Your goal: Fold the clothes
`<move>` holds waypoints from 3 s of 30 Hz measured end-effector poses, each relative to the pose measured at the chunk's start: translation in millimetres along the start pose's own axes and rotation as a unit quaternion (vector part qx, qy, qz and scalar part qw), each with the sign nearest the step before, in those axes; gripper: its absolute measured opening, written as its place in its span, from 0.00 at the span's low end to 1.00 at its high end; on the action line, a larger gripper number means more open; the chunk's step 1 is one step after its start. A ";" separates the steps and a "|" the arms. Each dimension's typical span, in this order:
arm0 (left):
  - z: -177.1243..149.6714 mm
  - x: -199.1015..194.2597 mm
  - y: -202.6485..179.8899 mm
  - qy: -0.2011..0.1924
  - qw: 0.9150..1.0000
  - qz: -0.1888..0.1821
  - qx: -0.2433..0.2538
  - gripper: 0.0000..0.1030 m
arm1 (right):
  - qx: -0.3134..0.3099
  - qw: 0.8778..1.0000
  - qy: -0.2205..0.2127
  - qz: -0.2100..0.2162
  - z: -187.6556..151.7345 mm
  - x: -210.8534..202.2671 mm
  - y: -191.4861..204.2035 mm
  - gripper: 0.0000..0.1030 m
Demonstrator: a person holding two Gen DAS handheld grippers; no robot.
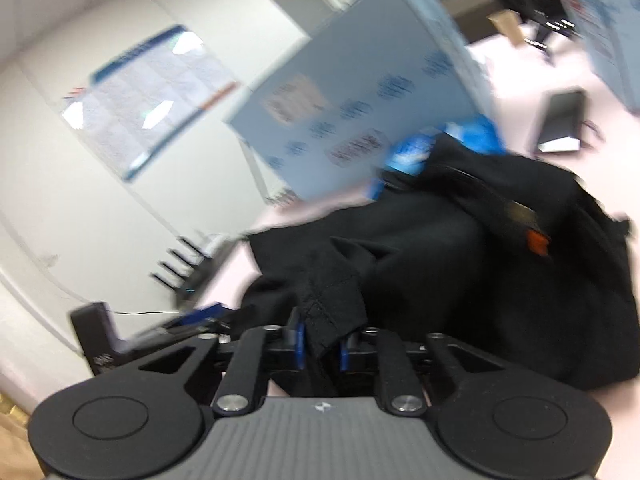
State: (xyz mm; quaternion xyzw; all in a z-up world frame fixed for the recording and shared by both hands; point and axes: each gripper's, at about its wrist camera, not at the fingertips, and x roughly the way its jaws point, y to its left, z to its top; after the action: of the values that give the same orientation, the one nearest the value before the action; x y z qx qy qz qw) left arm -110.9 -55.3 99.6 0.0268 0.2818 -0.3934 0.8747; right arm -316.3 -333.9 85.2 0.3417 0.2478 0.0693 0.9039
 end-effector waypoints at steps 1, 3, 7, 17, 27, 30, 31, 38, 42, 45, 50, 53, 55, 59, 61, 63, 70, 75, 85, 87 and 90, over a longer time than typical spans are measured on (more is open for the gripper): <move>4.3 -7.4 2.8 -0.011 1.000 -0.014 -0.011 1.00 | -0.015 1.000 0.000 0.017 6.5 5.3 10.4 0.14; 10.9 -20.0 10.0 -0.032 0.999 -0.024 -0.035 1.00 | -0.049 0.997 0.007 0.054 14.1 17.1 31.3 0.13; 20.6 -48.3 39.2 -0.077 0.991 -0.014 -0.104 1.00 | -0.133 0.977 0.079 0.149 11.1 59.6 87.4 0.12; 11.6 -89.3 75.8 -0.057 0.989 0.059 -0.123 1.00 | -0.298 0.848 0.398 0.182 -84.1 167.2 143.3 0.44; 9.2 -32.8 28.8 0.030 0.996 0.084 -0.006 1.00 | -0.162 0.962 0.217 0.020 12.9 37.7 36.0 0.81; 3.8 -15.2 35.6 0.055 0.994 0.096 -0.018 1.00 | -0.066 0.989 0.066 -0.118 32.2 -20.2 -19.7 0.87; 1.1 -11.1 40.7 0.064 0.992 0.100 -0.033 1.00 | -0.038 0.983 0.022 -0.176 33.4 -35.8 -34.9 0.89; -21.7 28.6 67.7 0.138 0.975 0.115 -0.130 1.00 | 0.075 0.941 -0.026 -0.328 6.3 -66.0 -117.5 0.91; -38.2 39.6 71.2 0.171 0.968 0.124 -0.138 1.00 | 0.126 0.944 -0.012 -0.303 -18.7 -23.3 -131.7 0.93; -44.5 40.6 71.3 0.167 0.968 0.131 -0.133 1.00 | 0.098 0.958 -0.025 -0.267 -24.5 8.2 -130.8 0.46; -39.3 45.4 67.5 0.170 0.966 0.152 -0.125 1.00 | 0.235 0.960 -0.086 -0.125 -15.7 11.6 -147.5 0.20; -34.0 51.1 62.7 0.169 0.967 0.145 -0.127 1.00 | 0.318 0.934 -0.160 -0.013 -8.6 -12.0 -154.9 0.16; -29.0 59.7 57.3 0.166 0.969 0.136 -0.122 1.00 | 0.349 0.913 -0.207 0.046 0.9 -36.2 -155.7 0.15; -12.8 73.0 31.2 0.155 0.979 0.104 -0.088 1.00 | 0.348 0.882 -0.292 0.122 17.8 -97.1 -150.5 0.14; -7.8 78.1 18.0 0.153 0.982 0.087 -0.068 1.00 | 0.326 0.878 -0.325 0.130 20.0 -133.0 -145.3 0.14; -8.2 83.4 4.8 0.158 0.983 0.075 -0.049 1.00 | 0.294 0.877 -0.363 0.116 15.2 -181.8 -140.6 0.14; -19.0 94.8 -10.1 0.172 0.977 0.123 0.015 1.00 | 0.181 0.892 -0.170 -0.378 -27.8 -256.3 -134.1 0.33; -15.7 90.2 -4.7 0.168 0.965 0.194 0.052 1.00 | 0.075 0.815 -0.107 -0.565 -45.0 -227.8 -120.4 0.37; -15.7 42.8 25.3 0.151 0.962 0.227 0.022 1.00 | 0.015 0.953 -0.110 -0.282 13.2 -105.7 -85.7 0.63; -14.4 41.0 37.7 0.153 0.962 0.224 0.011 1.00 | 0.008 0.961 -0.082 -0.264 17.7 -74.3 -85.5 0.63; -4.7 38.5 71.4 0.173 0.965 0.164 -0.109 0.99 | -0.017 0.966 -0.026 -0.255 21.2 -23.6 -85.1 0.63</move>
State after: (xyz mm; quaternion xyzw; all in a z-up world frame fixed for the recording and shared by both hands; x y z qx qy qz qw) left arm -42.4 -30.7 63.5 0.0446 0.4617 -0.2009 0.8628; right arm -330.0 -417.6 52.9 0.2535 0.3023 -0.1681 0.9034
